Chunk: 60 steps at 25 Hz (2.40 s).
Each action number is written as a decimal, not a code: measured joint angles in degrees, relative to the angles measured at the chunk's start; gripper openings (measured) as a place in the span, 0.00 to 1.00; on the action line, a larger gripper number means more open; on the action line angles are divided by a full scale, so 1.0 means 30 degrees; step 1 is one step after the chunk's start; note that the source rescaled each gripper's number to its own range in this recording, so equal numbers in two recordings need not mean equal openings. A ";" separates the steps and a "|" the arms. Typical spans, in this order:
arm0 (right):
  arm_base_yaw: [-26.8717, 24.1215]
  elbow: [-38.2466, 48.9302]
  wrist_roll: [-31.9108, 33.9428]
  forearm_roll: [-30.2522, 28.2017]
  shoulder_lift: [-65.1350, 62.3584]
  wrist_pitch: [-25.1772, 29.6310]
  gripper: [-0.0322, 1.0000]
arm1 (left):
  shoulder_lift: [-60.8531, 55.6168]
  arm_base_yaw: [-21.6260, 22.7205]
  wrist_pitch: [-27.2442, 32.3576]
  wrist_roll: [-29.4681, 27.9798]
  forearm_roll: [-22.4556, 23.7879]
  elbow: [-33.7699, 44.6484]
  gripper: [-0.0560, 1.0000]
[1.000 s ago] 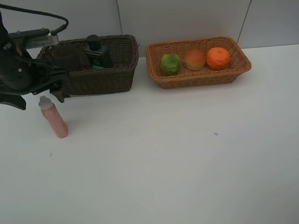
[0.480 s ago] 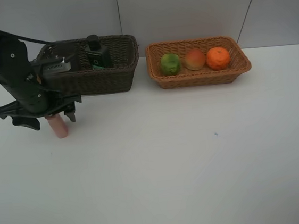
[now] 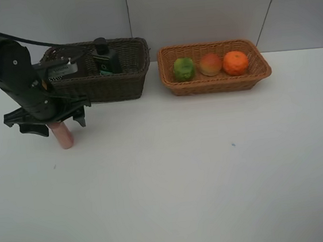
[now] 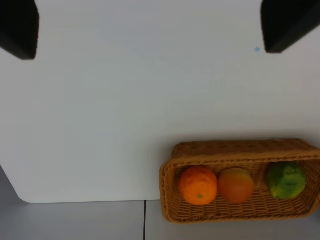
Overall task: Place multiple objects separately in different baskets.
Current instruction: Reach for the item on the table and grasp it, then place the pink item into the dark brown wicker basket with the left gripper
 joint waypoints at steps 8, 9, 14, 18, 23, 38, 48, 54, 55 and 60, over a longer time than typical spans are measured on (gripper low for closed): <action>0.0000 0.0000 0.0000 0.0000 0.0000 0.0000 0.88 | 0.0000 0.0569 -0.0345 0.0000 0.0038 0.0000 1.00; 0.0000 0.0000 0.0000 0.0000 0.0000 0.0000 0.88 | 0.0021 0.0569 -0.0418 0.0000 0.0039 0.0000 1.00; 0.0000 0.0000 0.0000 0.0000 0.0000 0.0000 0.88 | 0.0496 0.0588 -0.0512 0.0000 0.0039 0.0000 0.76; 0.0000 0.0000 0.0000 0.0000 0.0000 0.0000 0.88 | 0.0677 0.0588 -0.0639 0.0000 -0.0037 0.0000 0.56; 0.0000 0.0000 0.0000 0.0000 0.0000 0.0000 0.88 | 0.0677 0.0588 -0.0659 0.0000 -0.0056 -0.0017 0.55; 0.0000 0.0000 0.0000 0.0000 0.0000 0.0000 0.88 | 0.0434 0.0588 -0.0318 0.0000 -0.0069 -0.0031 0.54; 0.0000 0.0000 0.0000 0.0000 0.0000 0.0000 0.88 | -0.2989 0.0588 0.0768 0.0859 -0.0069 -0.0031 0.47; 0.0000 0.0000 0.0000 0.0000 0.0000 0.0000 0.88 | -0.4707 0.0588 0.2081 0.2679 -0.0113 -0.0858 0.47; 0.0000 0.0000 0.0000 0.0000 0.0000 0.0000 0.88 | -0.4828 0.0588 0.2453 0.2935 -0.0139 -0.1354 0.47; 0.0000 0.0000 0.0000 0.0000 0.0000 0.0000 0.88 | -0.4905 0.0588 0.3743 0.4334 -0.0179 -0.4035 0.47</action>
